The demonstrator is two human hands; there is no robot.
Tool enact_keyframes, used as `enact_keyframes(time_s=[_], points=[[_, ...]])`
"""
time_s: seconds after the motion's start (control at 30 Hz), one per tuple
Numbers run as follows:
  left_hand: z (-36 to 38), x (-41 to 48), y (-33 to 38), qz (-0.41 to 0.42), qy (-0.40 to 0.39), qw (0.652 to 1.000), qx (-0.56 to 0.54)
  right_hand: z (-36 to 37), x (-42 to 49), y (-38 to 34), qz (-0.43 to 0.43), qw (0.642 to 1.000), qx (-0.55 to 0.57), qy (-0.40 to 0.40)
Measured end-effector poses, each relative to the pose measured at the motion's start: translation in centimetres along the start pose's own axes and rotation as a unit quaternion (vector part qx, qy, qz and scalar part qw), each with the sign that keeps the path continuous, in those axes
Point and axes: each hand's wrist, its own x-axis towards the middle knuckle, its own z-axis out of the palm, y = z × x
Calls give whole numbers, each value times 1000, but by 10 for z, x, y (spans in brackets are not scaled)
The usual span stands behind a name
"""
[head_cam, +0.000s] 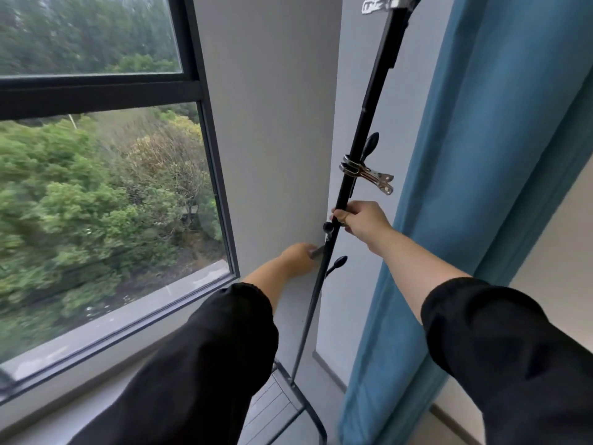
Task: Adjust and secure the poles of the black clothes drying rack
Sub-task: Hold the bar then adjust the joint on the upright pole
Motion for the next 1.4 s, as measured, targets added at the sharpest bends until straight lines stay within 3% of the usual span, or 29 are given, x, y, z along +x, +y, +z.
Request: enact_keyframes(time_s=[0.37, 0.63, 0.9, 1.03, 1.4], points=[[10, 68, -13, -56, 2, 998, -42, 19, 62, -9, -67, 993, -18, -92], [10, 102, -36, -90, 88, 991, -40, 45, 101, -5, -105, 988, 7, -113], [-2, 124, -50, -107, 154, 982, -12, 72, 130, -13, -164, 983, -57, -65], [-7, 142, -63, -85, 144, 985, 48, 82, 144, -14, -165, 982, -77, -44], [-71, 234, -115, -62, 97, 993, -5, 142, 229, -33, -120, 988, -100, 11]])
